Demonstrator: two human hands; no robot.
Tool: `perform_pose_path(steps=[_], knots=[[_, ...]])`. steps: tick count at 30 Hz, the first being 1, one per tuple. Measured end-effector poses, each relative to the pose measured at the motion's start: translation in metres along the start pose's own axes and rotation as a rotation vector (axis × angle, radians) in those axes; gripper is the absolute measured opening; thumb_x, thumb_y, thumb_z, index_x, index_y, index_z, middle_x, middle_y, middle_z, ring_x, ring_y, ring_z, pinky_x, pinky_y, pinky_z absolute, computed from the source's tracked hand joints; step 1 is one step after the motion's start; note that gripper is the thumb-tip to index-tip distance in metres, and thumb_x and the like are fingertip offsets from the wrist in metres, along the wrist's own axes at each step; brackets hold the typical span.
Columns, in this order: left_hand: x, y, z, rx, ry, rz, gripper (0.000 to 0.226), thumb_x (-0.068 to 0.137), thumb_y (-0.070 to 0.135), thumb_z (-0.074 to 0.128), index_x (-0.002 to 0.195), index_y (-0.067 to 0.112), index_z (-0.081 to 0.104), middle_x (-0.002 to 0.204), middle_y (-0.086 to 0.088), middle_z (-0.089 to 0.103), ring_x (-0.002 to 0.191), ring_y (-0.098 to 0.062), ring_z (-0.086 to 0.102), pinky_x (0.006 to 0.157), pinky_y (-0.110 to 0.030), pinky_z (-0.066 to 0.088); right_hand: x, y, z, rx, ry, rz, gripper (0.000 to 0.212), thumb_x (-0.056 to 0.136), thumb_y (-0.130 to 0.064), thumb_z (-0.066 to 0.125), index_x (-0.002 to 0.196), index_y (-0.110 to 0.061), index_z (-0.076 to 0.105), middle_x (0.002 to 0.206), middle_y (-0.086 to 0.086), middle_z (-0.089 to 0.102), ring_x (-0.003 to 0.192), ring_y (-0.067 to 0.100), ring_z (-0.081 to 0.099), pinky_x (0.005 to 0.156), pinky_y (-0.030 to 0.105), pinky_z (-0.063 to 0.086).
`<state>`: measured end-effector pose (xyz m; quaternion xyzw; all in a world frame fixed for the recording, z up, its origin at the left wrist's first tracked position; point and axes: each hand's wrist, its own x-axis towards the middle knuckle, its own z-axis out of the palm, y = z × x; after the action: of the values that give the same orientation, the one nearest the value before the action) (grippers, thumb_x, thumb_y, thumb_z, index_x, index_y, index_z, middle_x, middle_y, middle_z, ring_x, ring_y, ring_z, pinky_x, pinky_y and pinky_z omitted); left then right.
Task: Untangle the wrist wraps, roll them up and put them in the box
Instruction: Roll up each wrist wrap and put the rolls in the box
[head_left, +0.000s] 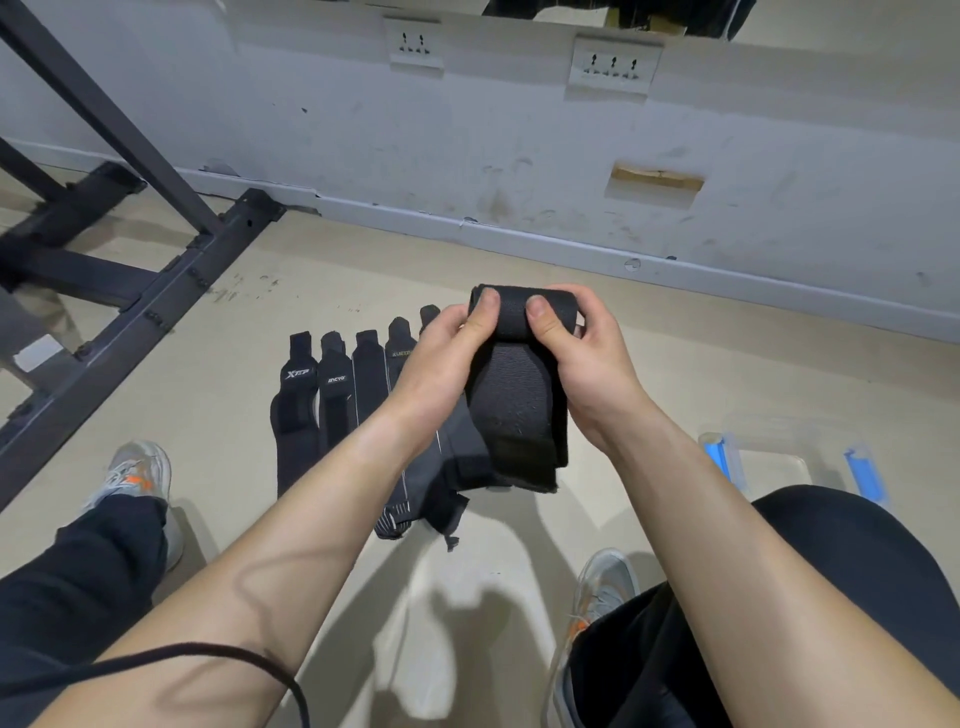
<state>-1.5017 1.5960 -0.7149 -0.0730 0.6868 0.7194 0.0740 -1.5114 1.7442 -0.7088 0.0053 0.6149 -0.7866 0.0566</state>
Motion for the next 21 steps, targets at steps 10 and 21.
perform_pose_path(steps=[10, 21], knots=[[0.003, 0.009, -0.006, -0.023, -0.016, 0.1, 0.021, 0.102, 0.013, 0.061, 0.118, 0.0, 0.062, 0.082, 0.0, 0.077, 0.075, -0.014, 0.074, 0.07, -0.026, 0.058, 0.003, -0.001, -0.007, -0.024, -0.094, 0.084, 0.042, 0.095, -0.016, 0.07, 0.13, -0.018, 0.048, 0.106, 0.008, 0.073, 0.089, 0.017, 0.073, 0.073, 0.032, 0.057], [0.006, 0.017, -0.028, -0.04, -0.148, 0.039, 0.022, 0.101, 0.007, 0.059, 0.123, 0.007, 0.06, 0.099, -0.003, 0.077, 0.088, -0.017, 0.075, 0.07, -0.028, 0.059, 0.006, 0.002, -0.013, -0.217, -0.21, 0.079, 0.055, 0.085, -0.003, 0.08, 0.133, -0.009, 0.055, 0.118, 0.006, 0.074, 0.106, 0.021, 0.073, 0.091, 0.035, 0.059]])
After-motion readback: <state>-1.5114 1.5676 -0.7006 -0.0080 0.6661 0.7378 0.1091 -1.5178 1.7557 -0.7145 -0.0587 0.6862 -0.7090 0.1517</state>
